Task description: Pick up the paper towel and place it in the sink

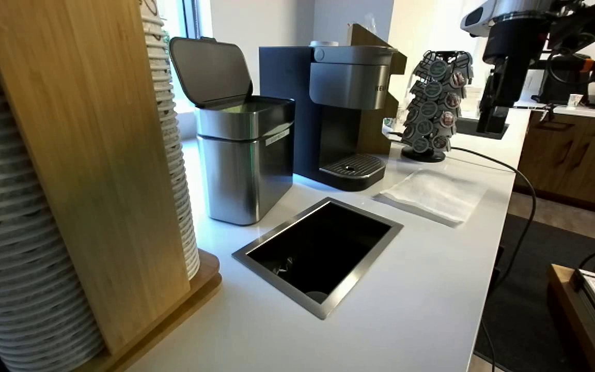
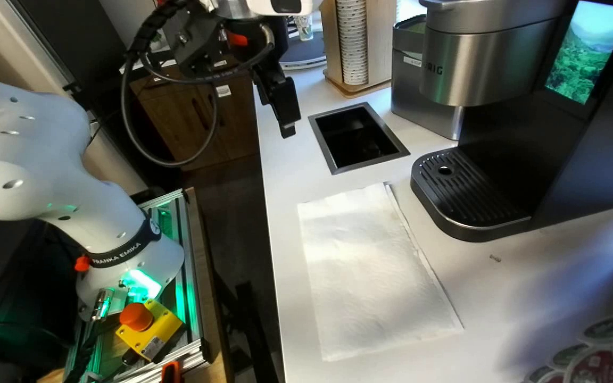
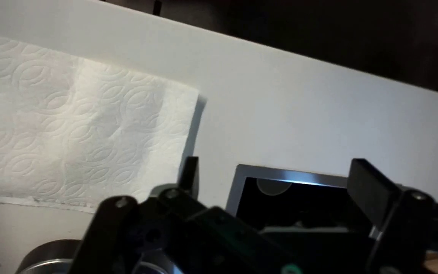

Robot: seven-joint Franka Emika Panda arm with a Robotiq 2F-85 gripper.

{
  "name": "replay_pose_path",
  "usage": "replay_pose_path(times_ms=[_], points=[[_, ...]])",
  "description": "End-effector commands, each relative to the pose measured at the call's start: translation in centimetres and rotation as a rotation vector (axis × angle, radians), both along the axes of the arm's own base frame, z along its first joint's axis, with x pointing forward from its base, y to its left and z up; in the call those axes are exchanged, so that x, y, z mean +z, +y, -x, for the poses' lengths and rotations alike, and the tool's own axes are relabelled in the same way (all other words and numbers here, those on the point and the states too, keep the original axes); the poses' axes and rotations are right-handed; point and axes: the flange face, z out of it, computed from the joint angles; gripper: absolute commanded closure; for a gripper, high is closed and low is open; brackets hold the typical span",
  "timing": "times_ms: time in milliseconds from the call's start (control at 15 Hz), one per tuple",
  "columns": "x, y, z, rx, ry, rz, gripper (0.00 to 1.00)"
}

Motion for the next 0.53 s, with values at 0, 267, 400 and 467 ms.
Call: replay_pose_path(times_ms=[0, 267, 400, 467], points=[[-3.3, -1.8, -1.5, -0.119, -0.030, 0.074, 0.00], [-7.5, -3.4, -2.6, -0.200, -0.088, 0.107, 0.00], [-9.2, -4.2, -2.6, -0.240, -0.092, 0.109, 0.00], [-9.8, -4.4, -2.5, -0.255, -0.091, 0.112, 0.00]])
